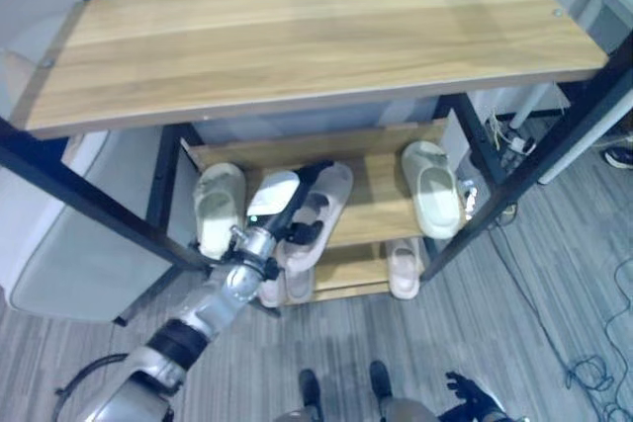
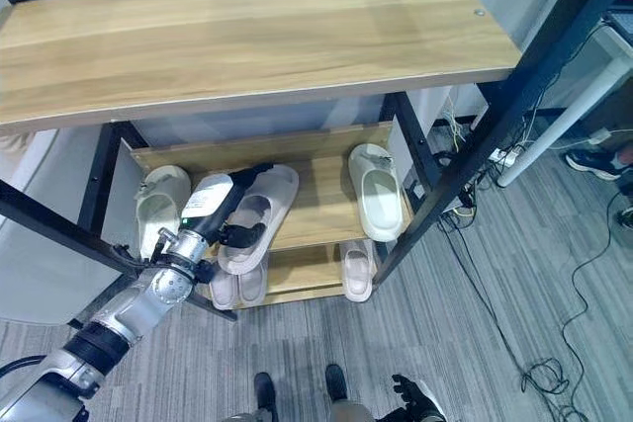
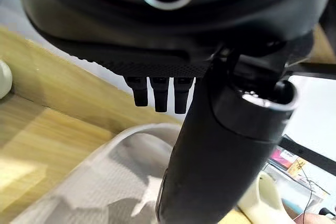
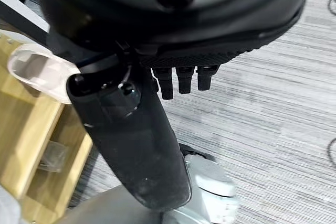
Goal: Arrange the slippers neatly on the shoe rack.
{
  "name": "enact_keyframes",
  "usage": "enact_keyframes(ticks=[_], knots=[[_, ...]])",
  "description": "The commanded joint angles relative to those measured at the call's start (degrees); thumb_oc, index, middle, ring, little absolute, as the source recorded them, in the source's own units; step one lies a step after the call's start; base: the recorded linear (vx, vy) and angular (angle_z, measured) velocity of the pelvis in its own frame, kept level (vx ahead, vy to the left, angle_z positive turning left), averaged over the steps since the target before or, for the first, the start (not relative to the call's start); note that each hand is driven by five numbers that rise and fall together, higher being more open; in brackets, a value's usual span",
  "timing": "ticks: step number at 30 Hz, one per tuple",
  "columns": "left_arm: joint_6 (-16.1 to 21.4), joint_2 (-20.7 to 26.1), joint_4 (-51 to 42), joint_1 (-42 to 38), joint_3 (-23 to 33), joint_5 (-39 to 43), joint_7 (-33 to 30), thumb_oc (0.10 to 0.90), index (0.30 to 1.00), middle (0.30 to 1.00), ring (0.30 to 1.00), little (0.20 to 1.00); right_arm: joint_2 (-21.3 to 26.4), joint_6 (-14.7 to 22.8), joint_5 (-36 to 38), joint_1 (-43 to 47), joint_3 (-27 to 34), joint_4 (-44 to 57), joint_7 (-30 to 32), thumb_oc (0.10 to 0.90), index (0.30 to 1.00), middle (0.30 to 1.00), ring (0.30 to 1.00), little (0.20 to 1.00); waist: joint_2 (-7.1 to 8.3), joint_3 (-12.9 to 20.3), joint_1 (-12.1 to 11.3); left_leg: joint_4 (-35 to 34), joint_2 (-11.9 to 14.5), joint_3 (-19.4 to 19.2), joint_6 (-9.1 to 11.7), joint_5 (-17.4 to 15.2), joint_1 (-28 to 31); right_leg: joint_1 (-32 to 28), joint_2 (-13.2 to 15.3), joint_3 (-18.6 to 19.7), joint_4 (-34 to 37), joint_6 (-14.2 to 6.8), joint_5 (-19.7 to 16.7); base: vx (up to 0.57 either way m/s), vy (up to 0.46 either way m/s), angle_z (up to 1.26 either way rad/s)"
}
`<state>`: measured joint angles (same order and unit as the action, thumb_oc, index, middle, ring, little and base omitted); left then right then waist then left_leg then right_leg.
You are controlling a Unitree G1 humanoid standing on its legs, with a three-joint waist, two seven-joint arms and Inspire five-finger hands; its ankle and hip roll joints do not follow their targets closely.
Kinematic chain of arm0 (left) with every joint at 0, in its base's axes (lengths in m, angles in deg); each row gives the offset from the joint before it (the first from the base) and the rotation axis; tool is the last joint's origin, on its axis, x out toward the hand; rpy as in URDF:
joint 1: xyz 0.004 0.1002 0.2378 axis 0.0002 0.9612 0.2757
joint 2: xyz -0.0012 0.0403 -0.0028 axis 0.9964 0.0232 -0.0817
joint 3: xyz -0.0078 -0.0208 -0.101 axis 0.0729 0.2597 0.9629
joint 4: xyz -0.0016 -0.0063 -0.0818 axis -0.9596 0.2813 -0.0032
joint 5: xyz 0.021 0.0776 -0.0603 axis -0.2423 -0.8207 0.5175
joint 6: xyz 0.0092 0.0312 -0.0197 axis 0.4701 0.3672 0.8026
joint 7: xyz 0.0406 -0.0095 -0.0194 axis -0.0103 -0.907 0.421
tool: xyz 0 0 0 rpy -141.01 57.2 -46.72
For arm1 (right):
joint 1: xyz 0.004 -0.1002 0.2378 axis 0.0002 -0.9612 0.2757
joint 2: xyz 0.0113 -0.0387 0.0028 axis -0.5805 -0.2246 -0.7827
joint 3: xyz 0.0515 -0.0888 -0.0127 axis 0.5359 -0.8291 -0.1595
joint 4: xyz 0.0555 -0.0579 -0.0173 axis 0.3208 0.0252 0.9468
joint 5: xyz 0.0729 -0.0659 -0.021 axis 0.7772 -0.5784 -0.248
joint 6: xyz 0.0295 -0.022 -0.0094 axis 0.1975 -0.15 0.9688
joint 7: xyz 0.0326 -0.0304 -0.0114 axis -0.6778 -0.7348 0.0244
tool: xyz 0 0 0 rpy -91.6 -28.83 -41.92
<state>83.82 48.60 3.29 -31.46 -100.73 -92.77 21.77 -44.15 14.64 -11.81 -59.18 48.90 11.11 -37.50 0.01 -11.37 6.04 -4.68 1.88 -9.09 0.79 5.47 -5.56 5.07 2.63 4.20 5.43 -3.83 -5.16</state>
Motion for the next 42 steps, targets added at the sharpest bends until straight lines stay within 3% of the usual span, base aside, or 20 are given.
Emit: enact_keyframes(ticks=[1, 5, 6, 7, 8, 16, 20, 31, 39, 42], knots=[[2.31, 2.01, 1.27, -13.7, 2.13, -1.28, -5.5, 0.8, 0.9, 0.9, 0.9, 0.9, 2.39, 2.12, 1.03, -0.09, -0.74, 3.04, 0.33, 0.8, 0.9, 0.9, 0.9, 0.9, 1.02, 1.2, -0.48, -0.32, 0.03, 1.14, 2.66, -5.93, 1.75, -0.21, 2.25, -1.72, -0.82, -5.47, 3.11, -0.01, 0.012, -0.04], [1.82, 1.48, 3.22, -16.05, 1.88, -0.42, -6.33, 0.8, 0.9, 0.9, 0.9, 0.9, 2.63, 2.36, 1.31, 0.21, -1.08, 3.48, 0.43, 0.8, 0.9, 0.9, 0.9, 0.9, 1.21, 1.0, -0.28, -0.32, -0.09, 0.91, 2.6, -5.78, 0.9, 0.81, 2.36, -1.69, -0.91, -5.5, 2.78, 0.0, 0.0, 0.0], [1.74, 1.33, 3.62, -16.53, 1.73, -0.12, -6.27, 0.671, 0.707, 0.707, 0.707, 0.707, 2.58, 2.3, 1.33, 0.45, -1.17, 2.72, 0.44, 0.8, 0.9, 0.9, 0.9, 0.9, 1.23, 0.98, -0.22, -0.32, -0.14, 0.89, 2.56, -5.75, 0.81, 0.92, 2.33, -1.64, -0.92, -5.49, 2.75, 0.0, 0.0, 0.0], [1.77, 1.27, 3.81, -16.91, 1.54, 0.01, -6.17, 0.595, 0.592, 0.592, 0.592, 0.592, 2.43, 2.33, 1.46, 0.77, -1.08, 1.96, 0.55, 0.8, 0.9, 0.9, 0.9, 0.9, 1.28, 0.96, -0.26, -0.32, -0.16, 0.84, 2.55, -5.76, 0.73, 1.02, 2.34, -1.63, -0.94, -5.51, 2.72, 0.0, 0.0, 0.0], [1.91, 1.2, 4.04, -17.13, 1.38, 0.26, -6.1, 0.4, 0.3, 0.3, 0.3, 0.3, 2.23, 2.36, 1.6, 1.11, -1.12, 1.15, 0.56, 0.8, 0.9, 0.9, 0.9, 0.9, 1.28, 1.04, -0.25, -0.32, -0.28, 0.81, 2.49, -5.87, 0.83, 1.04, 2.36, -1.55, -0.96, -5.51, 2.67, 0.0, 0.0, 0.0], [4.41, -1.13, -1.16, -13.81, 2.39, 3.59, -4.43, 0.4, 0.3, 0.3, 0.3, 0.3, 1.76, 2.25, 1.4, 0.25, -0.6, 0.5, 0.78, 0.8, 0.9, 0.9, 0.9, 0.9, 1.19, 1.54, -0.47, -0.32, -0.66, 0.91, 2.3, -6.65, 2.71, -0.76, 2.58, -1.49, -0.98, -5.26, 3.31, 0.0, 0.002, 0.0], [6.77, -2.48, -9.29, -6.88, 5.57, 8.02, -2.68, 0.4, 0.3, 0.3, 0.3, 0.3, 0.92, 1.74, 1.68, -0.95, 0.3, -0.15, 0.5, 0.8, 0.9, 0.9, 0.9, 0.9, 0.76, 1.6, -1.14, -0.32, -0.83, 1.35, 2.31, -7.05, 4.23, -2.53, 2.66, -2.0, -0.97, -4.97, 3.91, 0.0, 0.0, 0.0], [11.8, -2.47, -29.15, 10.71, 7.48, 19.9, 6.46, 0.4, 0.3, 0.3, 0.3, 0.3, -1.51, 1.04, 1.91, -1.43, 1.51, -2.92, 0.4, 0.8, 0.9, 0.9, 0.9, 0.9, -0.21, 1.63, -3.82, -0.32, -0.66, 2.82, 2.49, -6.18, 6.06, -5.59, 2.37, -3.59, -0.46, -4.03, 4.26, -0.01, -0.026, 0.06], [10.87, -2.04, -30.14, 16.87, 5.14, 24.58, 11.41, 0.4, 0.3, 0.3, 0.3, 0.3, -1.73, 1.1, 2.17, -0.15, 0.83, -3.16, 1.05, 0.8, 0.9, 0.9, 0.9, 0.9, -0.54, 0.21, -5.38, -0.32, -0.07, 4.25, 2.64, -5.31, 5.99, -6.06, 1.76, -4.8, -0.56, -3.54, 4.65, -0.04, -0.036, 0.13], [10.21, -1.6, -28.49, 15.91, 3.68, 23.78, 11.37, 0.4, 0.3, 0.3, 0.3, 0.3, -1.22, 1.2, 2.7, 1.37, 0.56, -2.33, 1.54, 0.8, 0.9, 0.9, 0.9, 0.9, -0.49, -2.96, -5.72, 0.37, 0.42, 4.98, 2.65, -4.31, 4.46, -4.01, 1.45, -5.15, -2.84, -3.04, 5.09, -0.18, -0.046, 0.06]])
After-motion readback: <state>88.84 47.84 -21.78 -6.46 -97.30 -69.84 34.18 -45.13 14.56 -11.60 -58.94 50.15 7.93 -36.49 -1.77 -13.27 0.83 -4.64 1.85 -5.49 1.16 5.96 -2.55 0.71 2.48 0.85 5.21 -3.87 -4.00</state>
